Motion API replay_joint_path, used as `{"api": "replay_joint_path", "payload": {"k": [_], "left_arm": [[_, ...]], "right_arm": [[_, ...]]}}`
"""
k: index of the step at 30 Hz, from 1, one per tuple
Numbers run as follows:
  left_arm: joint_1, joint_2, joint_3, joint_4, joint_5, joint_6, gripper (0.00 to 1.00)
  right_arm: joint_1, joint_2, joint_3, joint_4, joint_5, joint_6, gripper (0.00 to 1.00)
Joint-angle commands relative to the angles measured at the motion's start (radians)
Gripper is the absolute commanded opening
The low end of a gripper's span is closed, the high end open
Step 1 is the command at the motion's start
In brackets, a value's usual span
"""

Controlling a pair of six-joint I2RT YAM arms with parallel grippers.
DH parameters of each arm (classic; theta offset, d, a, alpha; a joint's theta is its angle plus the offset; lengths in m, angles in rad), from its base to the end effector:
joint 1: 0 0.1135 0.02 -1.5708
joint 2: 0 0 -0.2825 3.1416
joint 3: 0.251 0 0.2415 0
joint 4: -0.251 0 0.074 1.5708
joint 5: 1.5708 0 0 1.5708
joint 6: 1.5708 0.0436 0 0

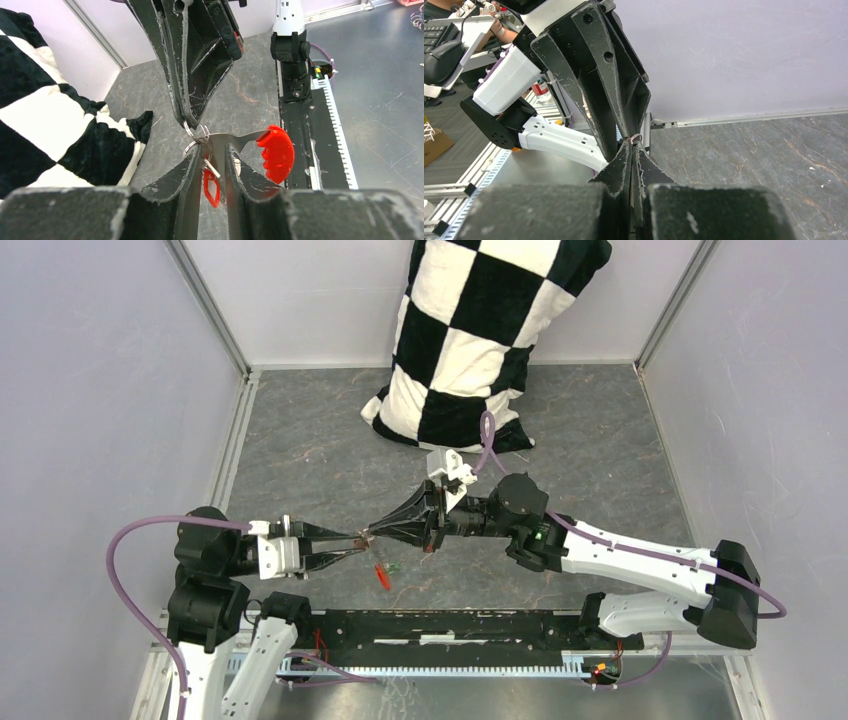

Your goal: Put the keys on the keyring

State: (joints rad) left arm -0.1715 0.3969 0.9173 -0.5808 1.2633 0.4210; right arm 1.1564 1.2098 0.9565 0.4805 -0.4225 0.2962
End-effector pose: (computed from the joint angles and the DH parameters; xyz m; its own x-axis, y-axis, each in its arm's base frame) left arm 0.0123 -0.0443 0.3858 0.3499 0.0649 -0.9345 0.9270 0.1198 0.3554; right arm 0.0934 0.2567 0.4029 -0.2039 0.1977 -0.9588 -0.9788 -0.0587 0.1961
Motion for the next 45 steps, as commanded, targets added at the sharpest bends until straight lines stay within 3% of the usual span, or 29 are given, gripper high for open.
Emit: {"api": "replay_joint_path", "payload": {"k": [1,5,11,19,23,27,30,35,40,45], "left_arm": [[0.001,0.035,0.035,0.086,0.031,-0.106,0.28],[0.001,0.054,0.025,0.192,0.031,-0.247,0.26],[0.001,0.068,0.03,0.22,0.034,-0.316,0.23],[0.001,0.067,0.04,0.204,0.026,-0.301,0.02],[0.001,0.081,0.077,0.094,0.017,-0.158,0.02],[0.001,0.079,0.086,-0.033,-0.004,0.051,0.02],[0.001,0.069,0.076,-0.096,-0.037,0.237,0.02],[0.001,0.083,0.078,-0.142,-0.071,0.402,0.02],[0.001,0.109,0.1,-0.146,-0.069,0.414,0.02],[0.001,0.112,0.104,-0.144,-0.064,0.401,0.02]], "right_arm": [[0.013,-0.031,-0.03,0.189,0.05,0.036,0.0],[0.04,-0.024,-0.059,0.259,0.078,0.031,0.0],[0.078,-0.012,-0.096,0.318,0.124,0.021,0.0],[0.089,-0.023,-0.114,0.304,0.126,-0.006,0.02],[0.079,-0.053,-0.02,0.004,0.101,-0.12,0.29],[0.055,-0.029,0.226,-0.443,0.081,-0.284,0.44],[0.052,0.028,0.429,-0.758,0.072,-0.417,0.46],[0.052,0.14,0.672,-1.057,0.05,-0.52,0.43],[0.054,0.197,0.77,-1.179,0.049,-0.555,0.36],[0.076,0.252,0.833,-1.238,0.055,-0.574,0.36]]}}
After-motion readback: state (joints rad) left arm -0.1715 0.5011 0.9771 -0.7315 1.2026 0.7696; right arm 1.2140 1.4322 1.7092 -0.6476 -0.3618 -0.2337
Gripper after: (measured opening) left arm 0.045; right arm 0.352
